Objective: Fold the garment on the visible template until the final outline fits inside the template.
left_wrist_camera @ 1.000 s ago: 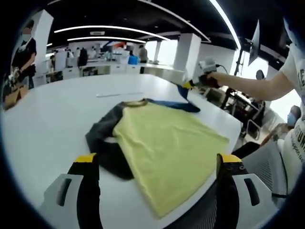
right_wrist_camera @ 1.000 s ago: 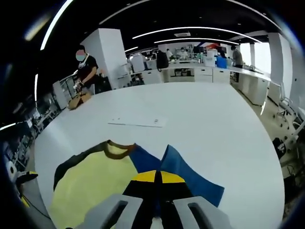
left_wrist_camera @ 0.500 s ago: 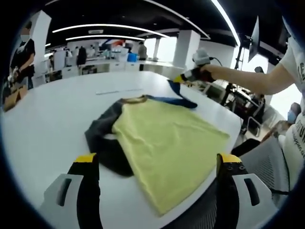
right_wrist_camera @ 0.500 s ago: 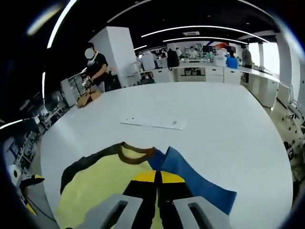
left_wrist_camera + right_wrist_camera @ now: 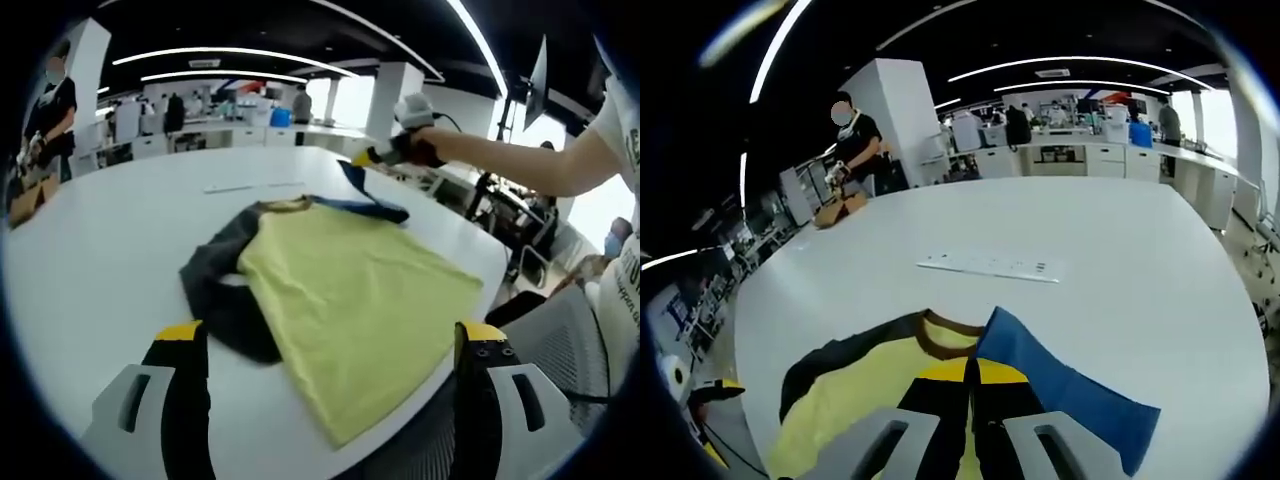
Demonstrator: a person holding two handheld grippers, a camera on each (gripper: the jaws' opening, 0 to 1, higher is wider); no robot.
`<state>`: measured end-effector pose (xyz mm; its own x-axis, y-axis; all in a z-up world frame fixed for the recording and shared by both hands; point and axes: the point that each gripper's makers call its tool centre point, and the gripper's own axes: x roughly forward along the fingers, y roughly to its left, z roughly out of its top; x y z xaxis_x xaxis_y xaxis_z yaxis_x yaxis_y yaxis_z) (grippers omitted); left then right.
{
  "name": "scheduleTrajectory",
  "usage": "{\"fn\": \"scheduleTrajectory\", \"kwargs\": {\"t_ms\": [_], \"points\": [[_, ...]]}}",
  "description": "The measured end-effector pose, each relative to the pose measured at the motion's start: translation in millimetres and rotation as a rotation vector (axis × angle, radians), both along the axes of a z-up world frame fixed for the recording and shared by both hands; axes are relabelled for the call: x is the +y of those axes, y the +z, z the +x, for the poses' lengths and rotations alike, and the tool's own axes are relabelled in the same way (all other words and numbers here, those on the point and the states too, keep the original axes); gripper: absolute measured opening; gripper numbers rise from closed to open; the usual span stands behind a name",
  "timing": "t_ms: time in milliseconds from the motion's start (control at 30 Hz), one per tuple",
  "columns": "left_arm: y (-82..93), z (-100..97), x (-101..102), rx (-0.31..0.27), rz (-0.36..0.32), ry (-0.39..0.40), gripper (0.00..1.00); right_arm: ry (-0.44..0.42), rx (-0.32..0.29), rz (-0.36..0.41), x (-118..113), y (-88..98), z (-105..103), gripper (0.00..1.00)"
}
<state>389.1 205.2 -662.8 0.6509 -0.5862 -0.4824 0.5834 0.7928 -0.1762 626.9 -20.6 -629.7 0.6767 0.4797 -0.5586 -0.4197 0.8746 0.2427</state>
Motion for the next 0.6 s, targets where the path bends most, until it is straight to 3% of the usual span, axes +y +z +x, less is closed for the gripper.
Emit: {"fn": "scheduleTrajectory", "kwargs": {"t_ms": [267, 600], "points": [[-0.3, -0.2, 3, 0.013, -0.023, 0.022, 0.99, 0.007, 0.005, 0.023, 19, 2.5, 2, 0.0], [-1.3, -1.0, 2, 0.013, -0.023, 0.019, 0.99, 0.074, -0.006, 0.043, 51, 3.6, -1, 0.0]]}}
